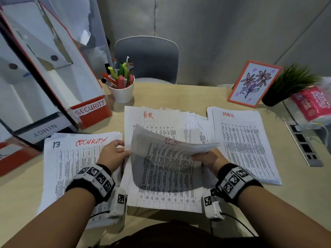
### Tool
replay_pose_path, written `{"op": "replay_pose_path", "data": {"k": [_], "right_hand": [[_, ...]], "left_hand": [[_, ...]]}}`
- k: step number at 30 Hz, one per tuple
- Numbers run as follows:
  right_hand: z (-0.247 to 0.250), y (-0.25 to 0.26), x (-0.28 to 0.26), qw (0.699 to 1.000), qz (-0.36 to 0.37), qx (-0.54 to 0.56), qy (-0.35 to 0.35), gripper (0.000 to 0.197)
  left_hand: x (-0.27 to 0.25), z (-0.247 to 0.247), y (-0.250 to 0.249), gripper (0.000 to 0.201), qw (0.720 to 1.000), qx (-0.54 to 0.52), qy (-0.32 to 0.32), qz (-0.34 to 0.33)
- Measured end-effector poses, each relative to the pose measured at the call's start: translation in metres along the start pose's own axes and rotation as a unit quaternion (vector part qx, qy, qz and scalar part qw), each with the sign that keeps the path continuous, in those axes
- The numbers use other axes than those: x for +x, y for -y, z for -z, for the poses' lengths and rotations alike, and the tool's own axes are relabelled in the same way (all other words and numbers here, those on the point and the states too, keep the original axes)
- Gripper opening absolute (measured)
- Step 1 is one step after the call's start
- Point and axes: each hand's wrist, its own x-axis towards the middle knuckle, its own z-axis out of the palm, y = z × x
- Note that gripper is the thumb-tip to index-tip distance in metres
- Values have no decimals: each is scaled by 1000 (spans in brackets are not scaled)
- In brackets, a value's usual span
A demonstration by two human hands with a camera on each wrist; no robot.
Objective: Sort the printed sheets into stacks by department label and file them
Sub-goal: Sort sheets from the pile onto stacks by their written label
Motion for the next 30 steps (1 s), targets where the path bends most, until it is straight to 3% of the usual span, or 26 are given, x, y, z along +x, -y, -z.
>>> {"op": "replay_pose_path", "data": {"k": [3, 8, 15, 19, 24, 27, 30], "right_hand": [[1, -3, 2, 1000, -4, 5, -10, 25], [-1, -3, 4, 1000, 3, 7, -11, 29], [4, 14, -13, 989, -19, 140, 45, 28], [2, 9, -3, 997, 11, 72, -4, 26], [1, 0, 6, 999, -5, 44, -27, 30], [0, 0, 8, 999, -38, 9, -30, 56], [-4, 4, 8, 998, -52, -6, -23, 92]], "left_hand": [[-3, -3, -1, 25, 999, -8, 41, 4], [-9, -2, -6, 37, 999, 35, 39, 15], [-24, -4, -22, 28, 976, 177, 44, -122], [-25, -2, -18, 26, 967, 176, 55, -177], [-35, -3, -26, 40, 970, 165, 130, -124], [-37, -6, -28, 34, 975, 116, 161, -101], [-35, -14, -33, 19, 982, 124, 102, -102]]}}
